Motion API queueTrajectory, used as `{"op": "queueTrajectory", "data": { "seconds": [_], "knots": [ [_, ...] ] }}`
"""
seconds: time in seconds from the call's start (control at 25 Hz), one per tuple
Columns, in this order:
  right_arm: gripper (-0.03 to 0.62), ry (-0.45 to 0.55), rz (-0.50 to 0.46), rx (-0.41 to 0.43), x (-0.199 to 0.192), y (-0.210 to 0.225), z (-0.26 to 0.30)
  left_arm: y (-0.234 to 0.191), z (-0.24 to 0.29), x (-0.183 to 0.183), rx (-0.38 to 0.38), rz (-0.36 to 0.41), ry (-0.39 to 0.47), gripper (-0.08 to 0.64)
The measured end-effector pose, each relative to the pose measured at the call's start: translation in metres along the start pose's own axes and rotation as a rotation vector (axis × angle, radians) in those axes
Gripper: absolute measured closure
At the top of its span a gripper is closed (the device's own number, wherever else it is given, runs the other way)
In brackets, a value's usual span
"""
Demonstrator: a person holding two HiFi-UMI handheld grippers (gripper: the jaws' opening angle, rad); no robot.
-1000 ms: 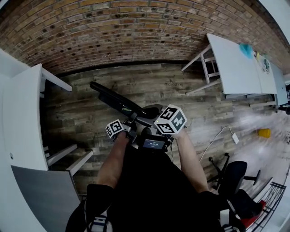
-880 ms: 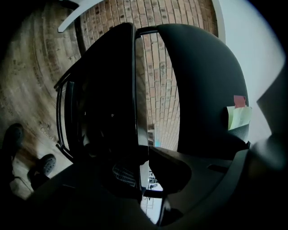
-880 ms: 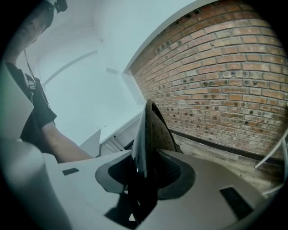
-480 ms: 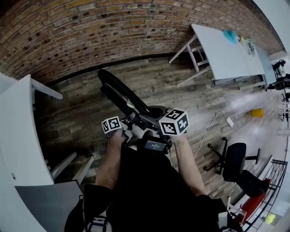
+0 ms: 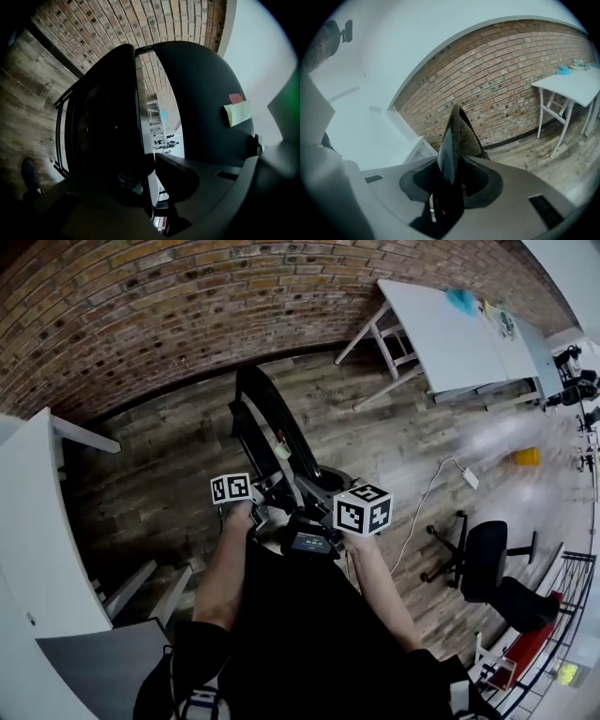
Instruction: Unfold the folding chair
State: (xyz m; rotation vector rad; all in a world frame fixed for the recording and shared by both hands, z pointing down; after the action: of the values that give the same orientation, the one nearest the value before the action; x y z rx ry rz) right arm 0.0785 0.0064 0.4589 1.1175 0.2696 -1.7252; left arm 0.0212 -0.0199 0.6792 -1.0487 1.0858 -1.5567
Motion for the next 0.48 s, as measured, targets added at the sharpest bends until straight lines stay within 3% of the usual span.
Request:
{"op": "queueTrajectory", "data": {
  "seconds": [0.2,0.48],
  "knots": [
    [0.456,0.042,0.068,-0.053,-0.004,0.015,-0.010,0.004,0.018,0.000,-0.006,0.029,-0.069,0.495],
    [0.456,0.048,0.109,-0.090,0.000,0.038,-0.009,0.006,0.036,0.009,-0.008,0.029,-0.093,0.495]
  ]
}}
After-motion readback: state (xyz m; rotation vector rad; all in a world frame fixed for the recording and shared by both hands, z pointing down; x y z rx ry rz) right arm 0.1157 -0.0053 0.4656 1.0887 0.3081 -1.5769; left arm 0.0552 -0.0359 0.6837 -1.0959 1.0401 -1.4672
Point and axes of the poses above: the fingertips, and each gripper's own axes: z forward along the fingers, y to its right, x out of its top, the point moved 3 cm from there along -z, backward along the fingers, and after that the axes turned 15 degrees about -z, right-handed, at the moved point
